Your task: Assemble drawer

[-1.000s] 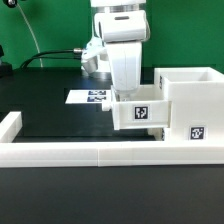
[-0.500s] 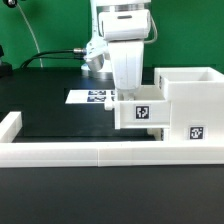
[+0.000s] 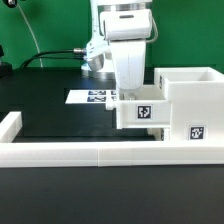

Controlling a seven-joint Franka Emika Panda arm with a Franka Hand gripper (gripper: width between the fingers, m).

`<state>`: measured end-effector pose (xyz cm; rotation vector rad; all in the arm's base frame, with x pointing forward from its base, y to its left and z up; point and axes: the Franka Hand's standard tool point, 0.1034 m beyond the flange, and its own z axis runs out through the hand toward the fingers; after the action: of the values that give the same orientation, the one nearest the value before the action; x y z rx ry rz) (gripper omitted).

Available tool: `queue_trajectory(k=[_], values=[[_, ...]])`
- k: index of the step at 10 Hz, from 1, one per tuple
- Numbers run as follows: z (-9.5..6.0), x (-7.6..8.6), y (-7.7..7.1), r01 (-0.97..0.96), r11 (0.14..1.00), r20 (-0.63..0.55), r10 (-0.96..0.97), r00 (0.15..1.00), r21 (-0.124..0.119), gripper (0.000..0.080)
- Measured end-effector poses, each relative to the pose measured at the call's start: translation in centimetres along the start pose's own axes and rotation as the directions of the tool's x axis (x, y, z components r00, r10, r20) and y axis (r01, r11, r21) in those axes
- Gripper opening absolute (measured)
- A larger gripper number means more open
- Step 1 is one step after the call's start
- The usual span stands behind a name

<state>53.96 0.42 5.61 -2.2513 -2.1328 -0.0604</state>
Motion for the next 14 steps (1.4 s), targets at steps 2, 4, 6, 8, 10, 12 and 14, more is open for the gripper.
queue_trajectory(k=[2, 4, 6, 8, 10, 12, 14], values=[[0.0, 0.3, -0.1, 0.005, 1.000, -0.002, -0.005, 1.000, 0.004, 0.0044], [0.0, -0.3, -0.2, -0.007, 1.000, 0.000, 0.007, 1.000, 0.005, 0.0044], [0.0, -0.3, -0.2, -0.007, 1.000, 0.000, 0.007, 1.000, 0.005, 0.0044], [0.2, 0.3, -0.2, 0.010, 1.000, -0.002, -0.010, 1.000, 0.007, 0.0044], [0.2, 0.7, -0.1, 0.027, 1.000, 0.001, -0.027, 1.000, 0.011, 0.0044], [0.2, 0.9, -0.1, 0.051, 0.999, 0.014, -0.051, 0.999, 0.010, 0.0044], [0.2, 0.8, 0.0, 0.045, 0.999, 0.012, -0.045, 0.999, -0.001, 0.0044]])
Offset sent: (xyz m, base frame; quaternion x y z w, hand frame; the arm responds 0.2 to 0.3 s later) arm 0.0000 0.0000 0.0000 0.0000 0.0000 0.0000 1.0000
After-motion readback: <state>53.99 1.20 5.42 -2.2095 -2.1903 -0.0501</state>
